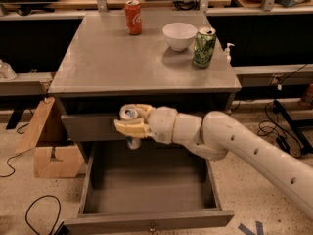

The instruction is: Place redbull can into middle drawer

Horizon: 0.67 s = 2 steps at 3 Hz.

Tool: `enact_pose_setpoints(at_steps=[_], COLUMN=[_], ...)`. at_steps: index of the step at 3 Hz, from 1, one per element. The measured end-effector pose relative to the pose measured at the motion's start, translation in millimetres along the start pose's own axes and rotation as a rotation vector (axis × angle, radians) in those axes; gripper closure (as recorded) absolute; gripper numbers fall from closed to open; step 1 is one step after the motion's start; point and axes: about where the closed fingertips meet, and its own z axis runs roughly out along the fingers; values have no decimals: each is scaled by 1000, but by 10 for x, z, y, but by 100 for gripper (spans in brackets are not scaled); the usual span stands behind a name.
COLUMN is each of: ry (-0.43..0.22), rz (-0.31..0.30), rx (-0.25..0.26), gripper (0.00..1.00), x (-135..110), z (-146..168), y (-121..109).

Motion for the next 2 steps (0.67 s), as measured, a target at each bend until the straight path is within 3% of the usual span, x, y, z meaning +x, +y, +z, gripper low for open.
enact_pose_setpoints(at_steps=[1,2], ry=[8,41], rz=[23,44], rx=[-95,-245], gripper=[100,100], x=[690,1483], z=[29,184], y=[79,88])
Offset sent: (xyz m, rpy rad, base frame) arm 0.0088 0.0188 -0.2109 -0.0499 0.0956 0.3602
